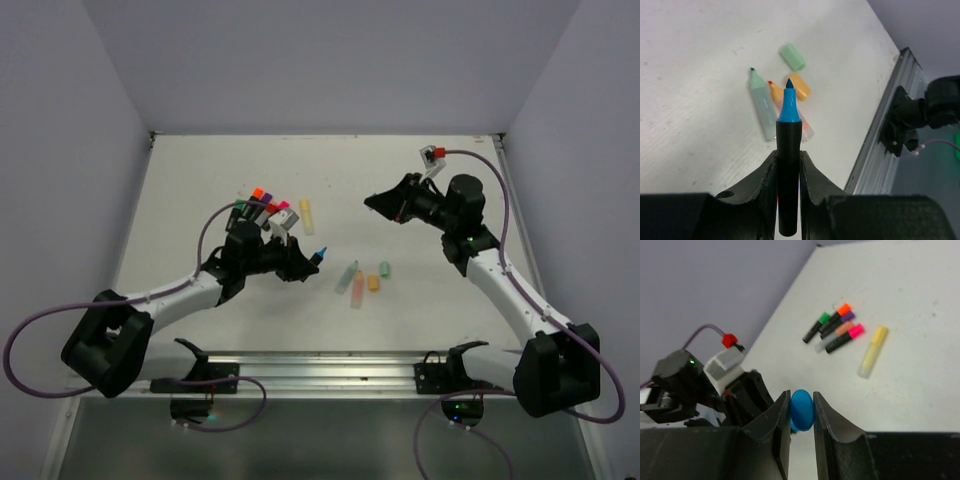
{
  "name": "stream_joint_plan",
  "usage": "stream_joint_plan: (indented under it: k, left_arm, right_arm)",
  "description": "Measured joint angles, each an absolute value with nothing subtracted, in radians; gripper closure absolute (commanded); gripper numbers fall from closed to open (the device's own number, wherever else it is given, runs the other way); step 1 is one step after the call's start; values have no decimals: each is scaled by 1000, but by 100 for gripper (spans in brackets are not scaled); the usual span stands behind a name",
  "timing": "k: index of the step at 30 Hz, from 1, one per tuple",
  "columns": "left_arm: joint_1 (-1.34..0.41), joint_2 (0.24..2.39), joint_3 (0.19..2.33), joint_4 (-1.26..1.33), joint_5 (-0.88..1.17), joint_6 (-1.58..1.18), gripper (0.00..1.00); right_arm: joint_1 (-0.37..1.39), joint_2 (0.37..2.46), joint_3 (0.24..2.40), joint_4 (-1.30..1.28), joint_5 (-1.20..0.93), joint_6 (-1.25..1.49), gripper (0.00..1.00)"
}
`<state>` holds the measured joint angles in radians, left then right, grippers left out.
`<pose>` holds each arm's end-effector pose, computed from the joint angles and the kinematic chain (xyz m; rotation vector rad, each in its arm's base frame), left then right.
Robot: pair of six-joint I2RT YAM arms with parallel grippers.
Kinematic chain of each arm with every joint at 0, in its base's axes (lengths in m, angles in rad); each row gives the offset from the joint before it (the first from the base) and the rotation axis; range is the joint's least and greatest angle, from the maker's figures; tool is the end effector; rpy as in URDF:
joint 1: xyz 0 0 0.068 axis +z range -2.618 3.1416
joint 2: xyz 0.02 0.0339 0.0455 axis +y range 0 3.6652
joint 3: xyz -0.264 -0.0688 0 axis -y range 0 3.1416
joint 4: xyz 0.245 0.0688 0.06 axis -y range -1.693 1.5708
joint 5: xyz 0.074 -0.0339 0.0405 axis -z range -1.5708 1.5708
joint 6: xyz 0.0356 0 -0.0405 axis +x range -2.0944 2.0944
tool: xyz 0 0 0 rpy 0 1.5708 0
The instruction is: Open the pen caps
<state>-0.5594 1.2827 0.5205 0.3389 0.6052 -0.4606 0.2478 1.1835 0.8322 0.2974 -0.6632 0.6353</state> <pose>0.2078 -0.1540 0.1984 0.5261 2.0734 -1.2329 0.2592 0.0882 0.3245 -0.2130 1.7430 1.1956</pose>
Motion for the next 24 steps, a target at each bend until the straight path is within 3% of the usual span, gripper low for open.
stream_joint_plan:
  k: [10, 18, 24]
  left_arm:
    - [-622, 1449, 612, 270, 295, -516, 100]
    - [-706, 1589, 642, 289, 156, -569, 94]
    - [-723, 1654, 645, 327, 105, -617, 88]
  right_arm:
    - [266, 1365, 884, -157, -435, 454, 100]
    - [360, 1537, 888, -255, -326, 414, 100]
    - [381, 1611, 889, -255, -271, 410, 90]
